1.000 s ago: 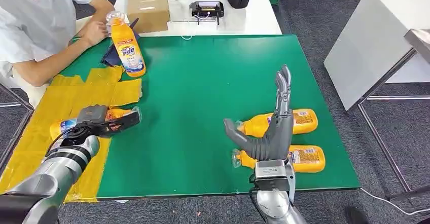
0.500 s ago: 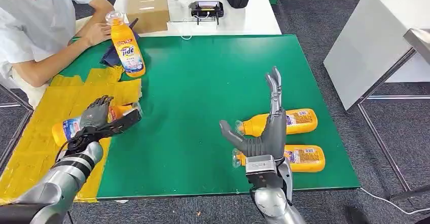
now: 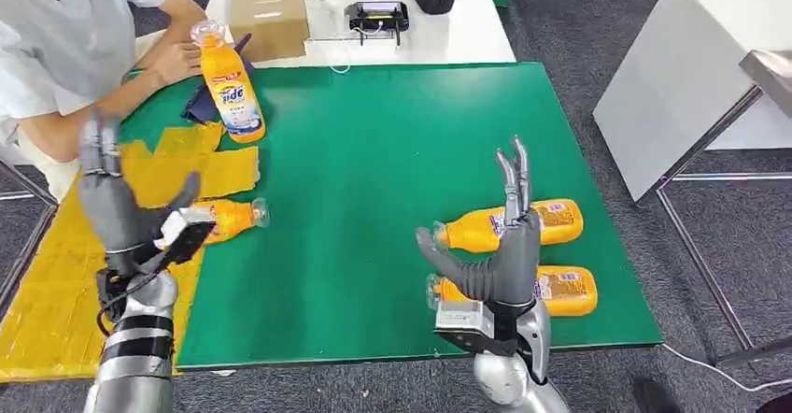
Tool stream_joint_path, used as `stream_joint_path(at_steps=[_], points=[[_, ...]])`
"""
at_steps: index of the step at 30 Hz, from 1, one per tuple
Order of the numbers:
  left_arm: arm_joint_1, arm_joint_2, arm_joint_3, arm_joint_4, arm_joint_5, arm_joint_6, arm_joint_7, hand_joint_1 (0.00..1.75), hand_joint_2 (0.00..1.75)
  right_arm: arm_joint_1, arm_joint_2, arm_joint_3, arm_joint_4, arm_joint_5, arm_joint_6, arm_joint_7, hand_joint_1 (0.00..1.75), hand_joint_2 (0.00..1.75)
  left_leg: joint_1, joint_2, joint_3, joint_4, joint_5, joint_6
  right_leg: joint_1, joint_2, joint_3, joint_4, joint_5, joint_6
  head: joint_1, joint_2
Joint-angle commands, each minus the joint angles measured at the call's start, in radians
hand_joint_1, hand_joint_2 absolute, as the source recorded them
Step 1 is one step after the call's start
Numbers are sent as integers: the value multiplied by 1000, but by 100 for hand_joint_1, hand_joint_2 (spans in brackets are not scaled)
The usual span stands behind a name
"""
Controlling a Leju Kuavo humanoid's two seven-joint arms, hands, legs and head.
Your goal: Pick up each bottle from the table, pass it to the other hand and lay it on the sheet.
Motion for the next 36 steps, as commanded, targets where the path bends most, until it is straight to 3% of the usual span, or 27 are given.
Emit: stream_joint_path(at_steps=[1, 2, 4, 6, 8, 13, 18, 21, 27, 36], points=[[149, 86, -243, -106, 377, -168, 215, 0, 175, -55, -82, -47, 82, 320, 117, 232, 0, 175, 1, -5, 9, -3, -2, -2, -1, 1, 9, -3, -3, -2, 0, 0], [176, 116, -294, -126, 540, -344, 299, 0, 175, -79, -115, -49, 111, 392, 197, 303, 0, 175, 0, -5, 5, -3, 0, -1, -1, 0, 5, -2, -2, -1, 0, 0], [237, 151, -349, -155, 703, -559, 381, 0, 175, -111, -173, -76, 165, 471, 322, 392, 0, 175, 1, -3, 5, -1, -1, -1, 1, 2, 6, -2, -3, 1, 0, 0], [288, 157, -377, -175, 751, -633, 399, 0, 175, -120, -214, -107, 201, 449, 372, 394, 0, 175, 3, -2, 9, 0, -3, -1, 2, 6, 9, -2, -4, 0, -1, 0], [302, 154, -384, -175, 750, -632, 397, 0, 175, -118, -227, -120, 210, 431, 373, 376, 0, 175, 2, -4, 5, -1, -1, 0, 1, 2, 6, -2, -3, 1, 0, 0], [355, 177, -441, -201, 819, -750, 409, 0, 175, -143, -286, -156, 257, 422, 437, 413, 0, 175, 0, -3, 6, 0, -3, 0, -1, 4, 8, -1, -4, 2, 0, 0], [378, 174, -469, -224, 834, -764, 398, 0, 175, -196, -307, -186, 329, 400, 465, 399, 0, 175, 0, -4, 6, 0, -3, 1, -1, 4, 8, -1, -4, 3, 0, 0], [374, 166, -468, -224, 848, -766, 396, 0, 175, -216, -320, -171, 357, 445, 491, 431, 0, 175, 0, -4, 8, 1, -4, 1, -1, 6, 10, -1, -5, 2, 0, 0], [385, 145, -502, -231, 927, -808, 399, 0, 175, -297, -352, -139, 510, 404, 583, 394, 0, 175, 0, -4, 7, 0, -3, 1, -1, 5, 9, -1, -4, 3, 0, 0], [357, 140, -571, -191, 930, -810, 394, 0, 175, -381, -320, -65, 708, 439, 590, 342, 0, 175, 0, -3, 8, -1, -3, 1, -1, 6, 11, -2, -4, 2, 0, 0]])
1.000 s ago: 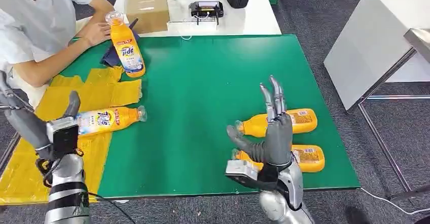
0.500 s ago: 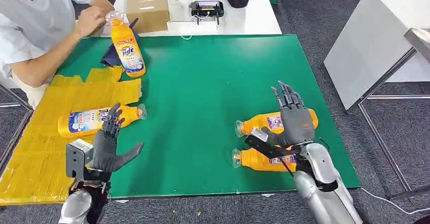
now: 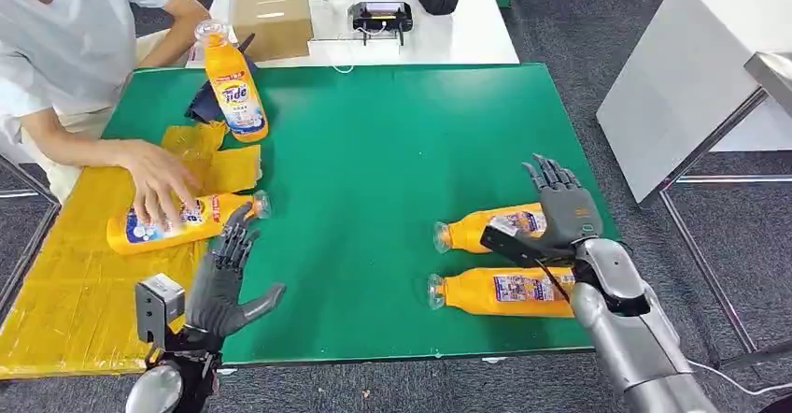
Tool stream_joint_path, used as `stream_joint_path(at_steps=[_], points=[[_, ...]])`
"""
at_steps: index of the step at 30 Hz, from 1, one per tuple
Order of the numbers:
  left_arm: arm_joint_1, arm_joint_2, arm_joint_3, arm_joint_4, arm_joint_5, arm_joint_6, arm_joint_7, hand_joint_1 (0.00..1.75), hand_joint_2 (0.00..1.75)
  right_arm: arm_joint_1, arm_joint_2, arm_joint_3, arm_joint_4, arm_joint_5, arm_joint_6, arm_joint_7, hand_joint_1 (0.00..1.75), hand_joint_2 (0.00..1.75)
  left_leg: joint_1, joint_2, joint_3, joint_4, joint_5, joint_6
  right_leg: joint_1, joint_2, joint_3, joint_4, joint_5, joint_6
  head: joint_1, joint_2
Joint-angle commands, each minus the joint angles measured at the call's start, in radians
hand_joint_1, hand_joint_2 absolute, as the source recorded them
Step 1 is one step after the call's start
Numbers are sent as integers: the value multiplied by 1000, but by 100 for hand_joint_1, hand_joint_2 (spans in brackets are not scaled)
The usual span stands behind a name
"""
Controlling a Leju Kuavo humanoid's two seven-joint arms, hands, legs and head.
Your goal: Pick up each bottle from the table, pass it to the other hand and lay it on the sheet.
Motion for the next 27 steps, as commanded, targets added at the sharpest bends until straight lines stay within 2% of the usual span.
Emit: stream_joint_path(at_steps=[1, 6, 16, 21, 24, 27], points=[[-38, -1, -74, 56, 5, -5, 2, 0, 175, -119, 23, 97, 258, 23, 12, -26, 0, 175, 2, 0, 6, 0, -3, -2, 1, 6, 6, -1, -2, -2, 0, 0], [-63, -6, -81, 84, 32, 4, -1, 0, 175, -178, 62, 156, 388, 21, 19, -73, 0, 175, 2, 1, 6, 0, -2, -2, 1, 6, 5, -1, -1, -2, 0, 0], [-63, -4, -77, 81, 55, 8, -5, 0, 175, -198, 78, 184, 443, 13, 36, -81, 0, 175, 1, 0, 6, 0, -3, -1, 1, 5, 5, -1, -2, -2, 0, 0], [-84, -4, -84, 101, 66, 10, -7, 0, 175, -271, 111, 223, 631, 36, 78, -30, 0, 175, 2, 0, 8, 0, -3, -2, 1, 7, 7, -1, -3, -2, 0, 0], [-109, -11, -65, 150, 91, 22, -6, 0, 175, -323, 120, 258, 772, 88, 110, 59, 0, 175, 1, 0, 5, -1, -1, -1, 1, 4, 5, -1, -1, -2, 0, 0], [-111, -10, -63, 153, 93, 22, -7, 0, 175, -322, 117, 257, 777, 88, 103, 54, 0, 175, 1, 0, 6, -1, -1, -1, 1, 3, 5, -2, -1, -1, -1, 0]])
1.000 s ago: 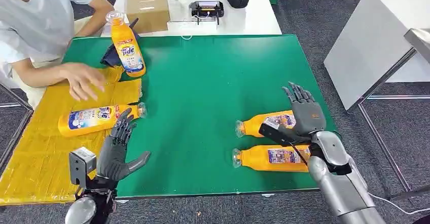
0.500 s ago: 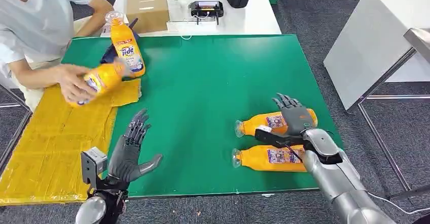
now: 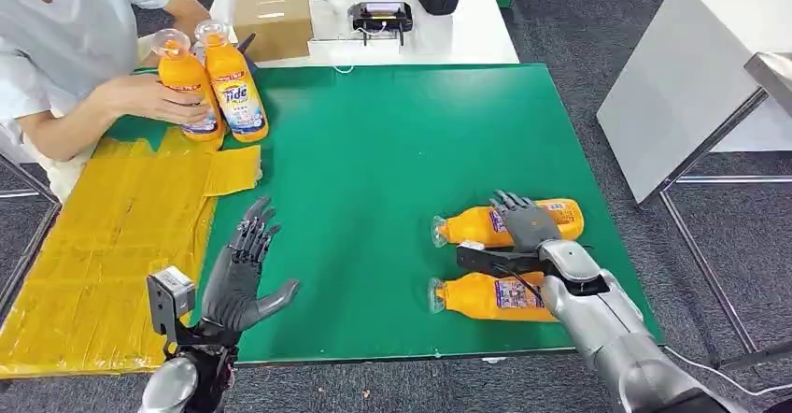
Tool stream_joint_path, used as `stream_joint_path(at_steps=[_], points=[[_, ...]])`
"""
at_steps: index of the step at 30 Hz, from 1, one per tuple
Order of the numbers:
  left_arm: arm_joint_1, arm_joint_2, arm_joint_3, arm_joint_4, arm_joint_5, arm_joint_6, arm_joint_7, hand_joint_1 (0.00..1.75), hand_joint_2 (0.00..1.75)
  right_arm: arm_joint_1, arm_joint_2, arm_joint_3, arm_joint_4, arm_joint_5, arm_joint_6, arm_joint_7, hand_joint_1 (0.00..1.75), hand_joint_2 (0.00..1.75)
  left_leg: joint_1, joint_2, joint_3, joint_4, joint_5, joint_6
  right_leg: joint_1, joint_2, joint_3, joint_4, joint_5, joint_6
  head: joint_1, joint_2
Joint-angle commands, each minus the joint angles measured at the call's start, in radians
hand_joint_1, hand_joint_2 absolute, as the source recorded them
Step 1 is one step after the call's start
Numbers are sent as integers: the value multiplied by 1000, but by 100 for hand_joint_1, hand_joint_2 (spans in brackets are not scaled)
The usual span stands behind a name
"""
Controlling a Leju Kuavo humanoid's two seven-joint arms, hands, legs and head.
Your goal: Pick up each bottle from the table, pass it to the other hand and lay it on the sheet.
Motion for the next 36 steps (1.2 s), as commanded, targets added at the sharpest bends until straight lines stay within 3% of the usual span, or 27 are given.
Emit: stream_joint_path(at_steps=[1, 13, 16, 22, 25, 36], points=[[-64, -2, 2, 119, 16, 7, 1, 0, 175, -113, 39, 84, 302, 27, 20, 53, 0, 175, 1, -1, 7, -1, -2, -1, 0, 4, 7, -2, -1, -2, 0, 0], [-64, -2, 2, 119, 16, 7, 1, 0, 175, -113, 39, 84, 302, 27, 20, 53, 0, 175, 2, -4, 11, -1, 0, -1, 0, 3, 12, -2, 0, -1, 0, 0], [-63, -3, 10, 123, 33, 4, 0, 0, 175, -126, 35, 92, 343, 60, 34, 124, 0, 175, 1, -2, 10, -1, 1, 1, 0, 2, 11, -2, 1, 0, 0, 0], [-65, -3, 28, 140, 48, -5, -1, 0, 175, -137, -14, 53, 362, 50, 58, 148, 0, 175, 1, -3, 12, -1, 1, 1, -1, 0, 12, -2, 1, 0, 0, 0], [-102, -8, 15, 155, 45, -12, 12, 0, 175, -148, -52, 45, 370, 79, 86, 239, 0, 175, 1, -7, 12, -1, 2, 1, -1, -2, 12, -2, 0, 0, 0, 0], [-102, -4, 18, 153, 47, -8, 17, 0, 175, -140, -51, -2, 363, 46, 66, 229, 0, 175, 0, -5, 13, -1, 2, 2, -2, 0, 14, -3, 3, 3, 0, 0]])
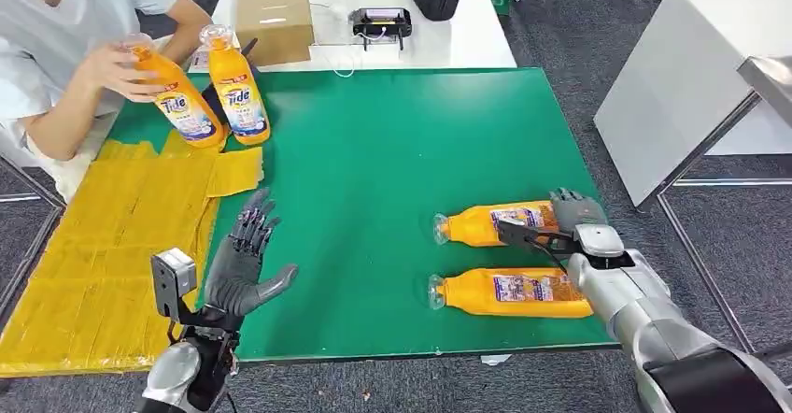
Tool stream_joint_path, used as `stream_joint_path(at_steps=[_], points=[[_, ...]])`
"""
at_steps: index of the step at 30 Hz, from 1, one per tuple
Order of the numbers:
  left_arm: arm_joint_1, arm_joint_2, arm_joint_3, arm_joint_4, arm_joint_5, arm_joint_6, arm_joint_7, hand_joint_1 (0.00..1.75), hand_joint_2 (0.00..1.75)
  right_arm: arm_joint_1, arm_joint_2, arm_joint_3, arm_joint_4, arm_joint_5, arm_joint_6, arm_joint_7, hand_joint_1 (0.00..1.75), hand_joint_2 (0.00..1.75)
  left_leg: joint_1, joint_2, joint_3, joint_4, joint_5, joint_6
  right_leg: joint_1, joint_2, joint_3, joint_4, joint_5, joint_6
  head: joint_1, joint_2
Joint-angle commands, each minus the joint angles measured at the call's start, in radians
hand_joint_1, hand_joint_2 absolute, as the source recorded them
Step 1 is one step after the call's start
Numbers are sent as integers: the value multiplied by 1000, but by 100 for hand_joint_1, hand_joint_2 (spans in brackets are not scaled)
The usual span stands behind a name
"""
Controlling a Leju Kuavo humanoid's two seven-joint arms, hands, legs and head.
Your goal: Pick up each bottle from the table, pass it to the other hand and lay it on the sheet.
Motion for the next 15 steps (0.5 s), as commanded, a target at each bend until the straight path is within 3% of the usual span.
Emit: stream_joint_path(at_steps=[1, 4, 5, 6, 8, 10, 11, 13, 14, 15], points=[[-40, -3, 4, 69, 3, 2, 6, 0, 175, 14, 0, -12, 79, -2, 4, 2, 0, 175, 2, -4, 2, -1, -1, -2, 1, 1, 4, -1, -2, -2, 0, 0], [-40, -3, 4, 69, 3, 2, 6, 0, 175, 14, 0, -12, 79, -2, 4, 2, 0, 175, 2, -3, 2, -1, -1, -1, 1, 1, 3, -1, -1, -2, 0, 0], [-40, -3, 4, 69, 3, 2, 6, 0, 175, 14, 0, -12, 79, -2, 4, 2, 175, 175, 2, -5, 2, -1, -1, -2, 1, 1, 4, -2, -1, -2, 0, 0], [-1, 0, 22, 31, -10, 28, -17, 0, 175, 27, 31, -55, 26, -45, -151, -131, 175, 175, 2, -3, 2, -1, -1, -1, 1, 1, 3, -1, -1, -2, 0, 0], [25, 4, 34, 0, -10, 26, -19, 0, 175, 23, 52, -58, 0, -30, -177, -125, 175, 175, 1, 1, 2, 0, -2, -1, 1, 5, 3, -1, -1, -2, 0, 0], [36, 0, 42, -19, -14, 22, -19, 0, 175, 54, 64, -75, -72, 1, -300, -131, 169, 175, 1, 2, 0, 0, -2, -2, 0, 6, 1, 0, -1, -2, 1, 0], [36, -1, 41, -20, -15, 22, -19, 0, 175, 56, 67, -74, -73, 2, -301, -130, 169, 175, 1, 2, -1, 0, -2, -2, 1, 8, 0, 0, -1, -2, 0, 0], [34, -3, 40, -21, -18, 21, -17, 0, 175, 74, 63, -54, -103, 47, -376, -131, 105, 175, 1, 2, -2, 0, -2, -2, 1, 7, -1, 0, -1, -2, 0, 0], [33, -3, 38, -20, -19, 20, -17, 0, 175, 82, 63, -40, -118, 70, -413, -147, 16, 175, 1, 0, -2, 0, -3, -3, 1, 6, -1, 0, -2, -3, 0, 0], [32, -2, 35, -19, -19, 20, -17, 0, 175, 99, 71, -52, -136, 73, -448, -182, 0, 175, 1, -1, -2, -1, -2, -2, 1, 4, -1, 0, -2, -2, 0, 0]])
